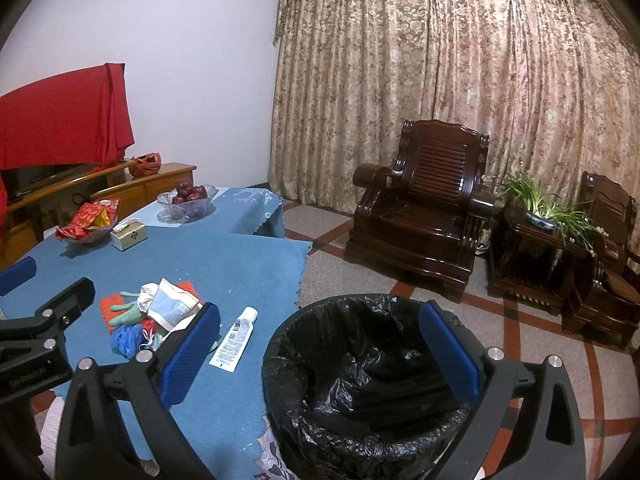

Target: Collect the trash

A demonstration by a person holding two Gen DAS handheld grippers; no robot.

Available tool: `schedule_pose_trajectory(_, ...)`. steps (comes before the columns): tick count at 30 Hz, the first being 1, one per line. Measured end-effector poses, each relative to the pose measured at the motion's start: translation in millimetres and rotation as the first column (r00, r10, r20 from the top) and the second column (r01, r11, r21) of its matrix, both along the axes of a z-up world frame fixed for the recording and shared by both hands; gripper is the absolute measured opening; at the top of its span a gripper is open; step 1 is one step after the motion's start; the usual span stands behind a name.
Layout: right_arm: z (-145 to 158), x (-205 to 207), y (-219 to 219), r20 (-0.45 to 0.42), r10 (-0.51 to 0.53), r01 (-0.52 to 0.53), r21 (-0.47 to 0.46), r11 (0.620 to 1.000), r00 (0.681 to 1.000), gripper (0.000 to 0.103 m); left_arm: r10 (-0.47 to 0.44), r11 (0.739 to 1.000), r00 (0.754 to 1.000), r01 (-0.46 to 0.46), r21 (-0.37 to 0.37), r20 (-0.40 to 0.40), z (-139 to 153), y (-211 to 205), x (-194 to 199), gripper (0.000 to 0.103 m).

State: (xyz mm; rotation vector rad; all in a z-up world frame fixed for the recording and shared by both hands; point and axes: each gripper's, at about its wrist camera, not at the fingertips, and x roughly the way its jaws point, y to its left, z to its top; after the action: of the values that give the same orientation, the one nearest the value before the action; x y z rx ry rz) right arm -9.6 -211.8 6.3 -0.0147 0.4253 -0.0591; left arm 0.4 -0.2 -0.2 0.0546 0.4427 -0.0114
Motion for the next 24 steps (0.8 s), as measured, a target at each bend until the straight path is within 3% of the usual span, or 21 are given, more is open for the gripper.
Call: schedule_pose_trajectory(24, -3.9, 0.8, 2.0, -0.002, 0.0, 0.0, 0.004, 1.0, 1.0, 0.097, 0.001, 1.0, 1.0, -0.001, -0.001, -0.001, 0.0, 0.1, 0.1, 0.098)
